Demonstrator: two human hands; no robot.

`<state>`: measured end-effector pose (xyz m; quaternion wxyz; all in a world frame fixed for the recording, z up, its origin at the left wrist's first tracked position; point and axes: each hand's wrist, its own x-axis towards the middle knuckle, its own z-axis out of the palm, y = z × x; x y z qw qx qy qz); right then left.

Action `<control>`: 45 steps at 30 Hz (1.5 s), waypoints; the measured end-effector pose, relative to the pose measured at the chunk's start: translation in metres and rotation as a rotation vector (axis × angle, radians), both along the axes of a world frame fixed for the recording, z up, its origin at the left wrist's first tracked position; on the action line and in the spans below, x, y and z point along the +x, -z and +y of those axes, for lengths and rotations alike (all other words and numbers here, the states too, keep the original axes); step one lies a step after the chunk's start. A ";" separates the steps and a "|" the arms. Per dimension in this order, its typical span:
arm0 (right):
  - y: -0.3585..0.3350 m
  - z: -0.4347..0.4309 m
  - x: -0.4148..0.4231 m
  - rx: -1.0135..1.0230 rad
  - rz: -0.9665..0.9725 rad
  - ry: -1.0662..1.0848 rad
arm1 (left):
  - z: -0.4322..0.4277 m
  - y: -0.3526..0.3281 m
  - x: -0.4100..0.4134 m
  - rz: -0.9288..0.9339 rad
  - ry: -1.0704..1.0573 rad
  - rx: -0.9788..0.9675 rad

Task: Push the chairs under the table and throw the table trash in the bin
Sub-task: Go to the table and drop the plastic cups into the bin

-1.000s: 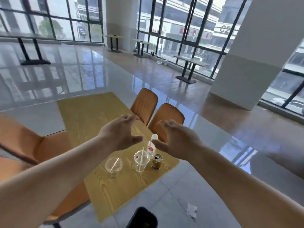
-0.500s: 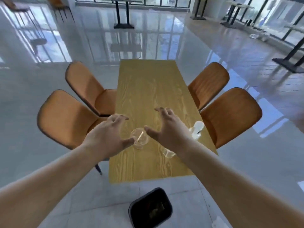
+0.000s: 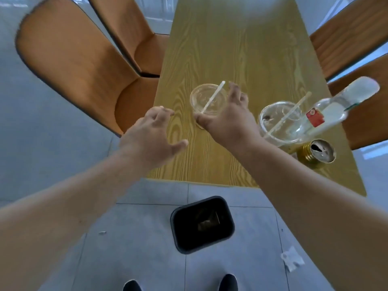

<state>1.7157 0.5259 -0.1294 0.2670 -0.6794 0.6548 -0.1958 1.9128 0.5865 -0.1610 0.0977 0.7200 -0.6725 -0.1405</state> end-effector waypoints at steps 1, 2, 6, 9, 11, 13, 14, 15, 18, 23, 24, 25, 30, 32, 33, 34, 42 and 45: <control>0.009 -0.003 0.003 -0.005 -0.012 0.005 | -0.001 0.016 -0.001 0.005 -0.006 0.021; 0.018 -0.006 0.006 -0.013 -0.025 0.007 | -0.002 0.030 -0.001 0.008 -0.009 0.043; 0.040 -0.016 0.010 -0.119 -0.063 0.003 | -0.004 0.071 -0.010 -0.033 -0.004 0.030; 0.052 -0.020 0.008 -0.217 -0.056 -0.035 | -0.005 0.085 -0.016 -0.025 -0.040 -0.046; 0.055 -0.022 0.007 -0.247 -0.068 -0.051 | -0.005 0.087 -0.018 -0.017 -0.047 -0.079; 0.057 -0.019 0.008 -0.265 -0.091 -0.057 | -0.002 0.088 -0.018 -0.010 -0.035 -0.102; 0.058 -0.015 0.007 -0.272 -0.100 -0.062 | 0.001 0.089 -0.019 -0.011 -0.021 -0.111; 0.058 -0.009 0.005 -0.280 -0.108 -0.066 | 0.005 0.089 -0.020 -0.017 -0.006 -0.117; 0.061 0.024 -0.011 -0.287 -0.140 -0.065 | 0.012 0.088 -0.022 -0.017 0.018 -0.115; 0.061 0.086 -0.044 -0.234 -0.145 -0.085 | 0.009 0.085 -0.021 0.002 0.015 -0.116; 0.060 0.096 -0.048 -0.229 -0.147 -0.101 | 0.009 0.085 -0.021 0.004 0.020 -0.117; 0.058 0.107 -0.052 -0.220 -0.153 -0.123 | 0.009 0.085 -0.021 0.009 0.025 -0.120; 0.062 0.171 -0.065 -0.130 -0.184 -0.296 | 0.009 0.086 -0.022 0.021 0.010 -0.148; 0.077 0.189 -0.067 -0.100 -0.147 -0.342 | 0.010 0.087 -0.023 0.028 0.008 -0.157; 0.088 0.195 -0.067 -0.084 -0.112 -0.359 | 0.010 0.088 -0.023 0.028 0.011 -0.163; 0.101 0.198 -0.067 -0.070 -0.070 -0.373 | 0.010 0.089 -0.022 0.025 0.013 -0.169; 0.216 0.196 -0.070 0.108 0.281 -0.387 | 0.010 0.091 -0.021 0.005 0.022 -0.181; 0.240 0.196 -0.071 0.161 0.325 -0.409 | 0.011 0.091 -0.020 -0.003 0.030 -0.184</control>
